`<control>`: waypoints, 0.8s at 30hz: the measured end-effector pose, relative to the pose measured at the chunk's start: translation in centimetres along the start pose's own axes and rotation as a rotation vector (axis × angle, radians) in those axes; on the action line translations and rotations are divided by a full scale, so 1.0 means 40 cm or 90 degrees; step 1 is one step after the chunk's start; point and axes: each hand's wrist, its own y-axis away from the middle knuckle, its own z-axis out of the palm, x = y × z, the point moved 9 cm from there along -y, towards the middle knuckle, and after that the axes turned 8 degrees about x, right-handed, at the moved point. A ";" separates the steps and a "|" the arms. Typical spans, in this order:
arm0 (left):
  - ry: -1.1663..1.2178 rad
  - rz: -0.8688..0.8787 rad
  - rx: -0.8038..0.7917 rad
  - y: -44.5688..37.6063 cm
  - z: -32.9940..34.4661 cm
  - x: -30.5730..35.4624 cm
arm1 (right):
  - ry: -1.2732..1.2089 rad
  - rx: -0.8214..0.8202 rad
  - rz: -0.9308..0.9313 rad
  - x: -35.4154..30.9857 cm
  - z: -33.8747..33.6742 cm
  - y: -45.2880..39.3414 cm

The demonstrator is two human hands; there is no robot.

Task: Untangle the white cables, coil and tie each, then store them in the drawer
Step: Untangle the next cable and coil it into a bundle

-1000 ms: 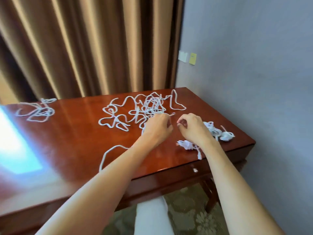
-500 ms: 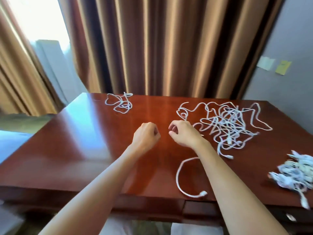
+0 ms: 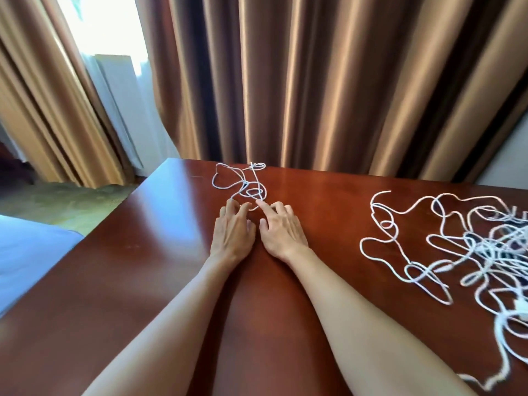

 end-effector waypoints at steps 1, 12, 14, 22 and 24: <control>-0.025 0.004 0.004 -0.018 0.006 -0.008 | 0.003 0.004 -0.002 0.002 0.010 -0.020; -0.039 0.115 0.028 0.033 -0.031 0.042 | -0.091 0.143 0.172 0.058 -0.067 0.036; 0.022 0.123 0.010 0.083 -0.046 0.055 | -0.120 0.174 0.241 0.084 -0.104 0.096; 0.180 0.109 -0.027 0.334 -0.156 0.161 | -0.332 0.270 0.538 0.171 -0.241 0.342; 0.261 0.070 -0.048 0.386 -0.169 0.169 | -0.278 0.214 0.525 0.182 -0.262 0.375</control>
